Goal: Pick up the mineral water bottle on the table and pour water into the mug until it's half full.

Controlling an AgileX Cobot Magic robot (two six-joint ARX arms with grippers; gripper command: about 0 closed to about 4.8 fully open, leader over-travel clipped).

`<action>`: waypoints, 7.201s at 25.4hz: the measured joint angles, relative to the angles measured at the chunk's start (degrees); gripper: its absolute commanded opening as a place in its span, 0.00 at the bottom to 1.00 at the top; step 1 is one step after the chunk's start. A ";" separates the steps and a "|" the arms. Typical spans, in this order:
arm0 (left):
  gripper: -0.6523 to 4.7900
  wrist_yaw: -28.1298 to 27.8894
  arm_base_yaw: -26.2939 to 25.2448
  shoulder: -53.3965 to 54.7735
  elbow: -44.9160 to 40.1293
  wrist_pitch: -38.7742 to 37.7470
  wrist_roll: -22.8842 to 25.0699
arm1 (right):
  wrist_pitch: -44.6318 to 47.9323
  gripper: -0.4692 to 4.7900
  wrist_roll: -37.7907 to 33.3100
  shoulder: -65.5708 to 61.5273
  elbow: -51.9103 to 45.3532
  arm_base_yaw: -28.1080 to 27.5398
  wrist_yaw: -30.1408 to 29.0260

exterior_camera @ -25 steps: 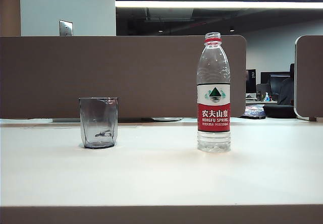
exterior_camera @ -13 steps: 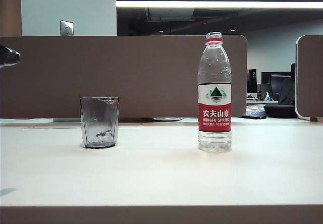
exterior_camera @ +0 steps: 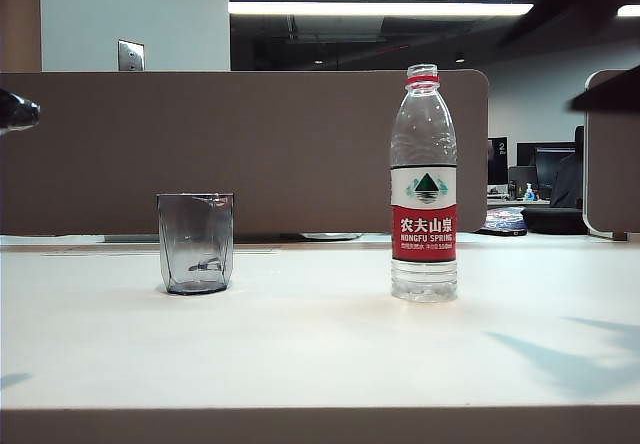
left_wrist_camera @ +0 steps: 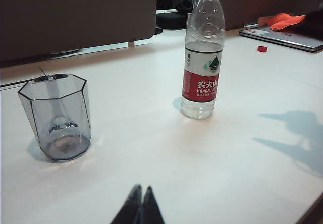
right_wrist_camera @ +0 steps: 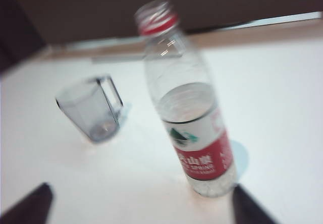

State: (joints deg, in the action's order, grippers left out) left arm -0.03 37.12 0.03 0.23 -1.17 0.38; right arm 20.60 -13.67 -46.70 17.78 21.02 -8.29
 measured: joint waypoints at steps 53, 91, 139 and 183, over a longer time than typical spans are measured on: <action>0.11 -0.02 0.00 0.02 0.00 -0.02 0.00 | 46.77 0.66 7.69 -63.36 21.59 7.48 29.22; 0.11 0.00 -14.29 0.04 0.00 -0.04 0.00 | 10.93 0.64 43.60 -58.77 46.80 8.39 18.53; 0.11 -0.04 -19.52 0.02 0.00 -0.02 0.00 | 6.45 0.65 82.73 -71.43 58.34 12.59 18.67; 0.11 -0.04 -19.50 0.02 0.00 -0.02 0.00 | 6.49 0.65 97.55 -71.43 58.31 12.57 25.11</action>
State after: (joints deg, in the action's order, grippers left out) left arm -0.08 17.63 0.05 0.23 -1.19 0.38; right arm 27.09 83.88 -118.13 76.09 33.58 16.82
